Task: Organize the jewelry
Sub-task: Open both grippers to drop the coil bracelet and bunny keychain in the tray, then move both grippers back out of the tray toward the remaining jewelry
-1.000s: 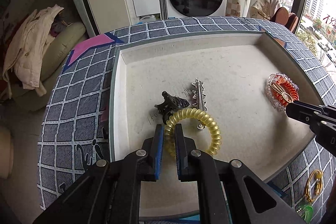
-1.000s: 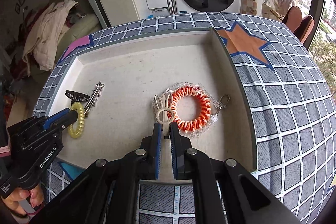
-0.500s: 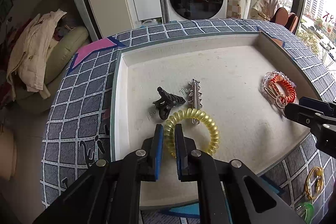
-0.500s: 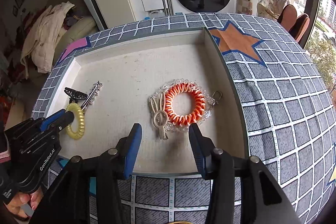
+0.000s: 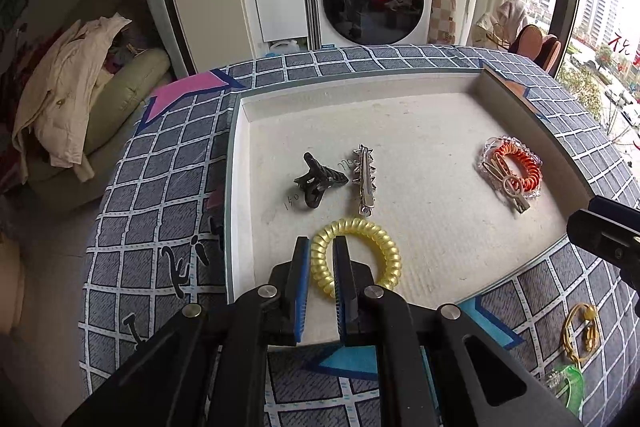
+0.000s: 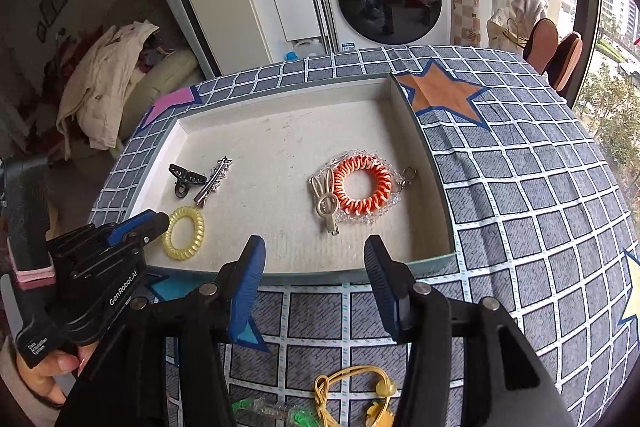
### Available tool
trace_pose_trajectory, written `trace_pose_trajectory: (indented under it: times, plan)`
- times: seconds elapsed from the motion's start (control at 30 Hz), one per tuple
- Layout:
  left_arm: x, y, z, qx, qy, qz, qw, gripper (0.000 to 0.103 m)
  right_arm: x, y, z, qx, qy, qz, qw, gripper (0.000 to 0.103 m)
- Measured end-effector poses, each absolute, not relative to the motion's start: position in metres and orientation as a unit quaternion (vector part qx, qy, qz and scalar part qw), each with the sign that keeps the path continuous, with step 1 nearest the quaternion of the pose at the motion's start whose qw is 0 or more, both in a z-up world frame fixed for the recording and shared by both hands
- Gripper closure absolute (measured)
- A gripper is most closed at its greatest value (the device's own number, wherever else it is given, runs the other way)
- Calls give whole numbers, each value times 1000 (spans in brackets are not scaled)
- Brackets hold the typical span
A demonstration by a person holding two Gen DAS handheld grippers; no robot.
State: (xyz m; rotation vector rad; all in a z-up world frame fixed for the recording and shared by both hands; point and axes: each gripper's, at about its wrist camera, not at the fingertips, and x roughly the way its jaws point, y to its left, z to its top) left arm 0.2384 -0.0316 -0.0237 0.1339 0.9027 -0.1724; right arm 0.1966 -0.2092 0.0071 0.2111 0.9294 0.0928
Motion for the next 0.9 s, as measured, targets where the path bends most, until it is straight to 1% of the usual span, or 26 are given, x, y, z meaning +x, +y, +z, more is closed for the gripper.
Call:
trace_pose_trajectory:
  times: [0.1, 0.13, 0.17, 0.2, 0.27, 0.37, 0.47, 0.5, 0.6, 0.63, 0.67, 0.7, 0.9]
  plan:
    - [233, -28, -22, 62, 434, -86, 895, 72, 186, -206, 11, 104, 446, 51, 888, 46]
    - [232, -27, -21, 59, 435, -87, 894, 49, 182, -205, 12, 103, 446, 53, 888, 45]
    - [230, -26, -20, 57, 436, -88, 894, 23, 178, -204, 13, 102, 445, 54, 888, 44]
    - [227, -24, -18, 52, 431, -88, 897, 0, 175, -202, 14, 102, 445, 55, 888, 42]
    - [216, -22, -11, 53, 410, -83, 907, 0, 169, -201, 14, 101, 446, 56, 888, 41]
    - [206, -20, -4, 50, 409, -91, 907, 0, 160, -201, 13, 102, 449, 54, 886, 37]
    - [194, -18, 2, 49, 402, -86, 910, 0, 151, -201, 11, 98, 452, 50, 885, 29]
    - [189, -16, 3, 48, 402, -86, 910, 0, 147, -201, 10, 97, 451, 49, 886, 21]
    - [178, -12, 6, 45, 402, -85, 911, 0, 134, -199, 8, 96, 449, 51, 887, 20]
    - [174, -11, 6, 44, 402, -84, 911, 0, 130, -199, 7, 98, 448, 53, 887, 18]
    - [170, -9, 6, 42, 402, -83, 911, 0, 126, -199, 6, 98, 447, 54, 887, 14]
    - [167, -7, 6, 40, 403, -82, 911, 0, 122, -199, 6, 99, 446, 55, 888, 0]
    - [147, 3, -1, 30, 416, -80, 905, 0, 106, -196, 0, 101, 459, 66, 880, 0]
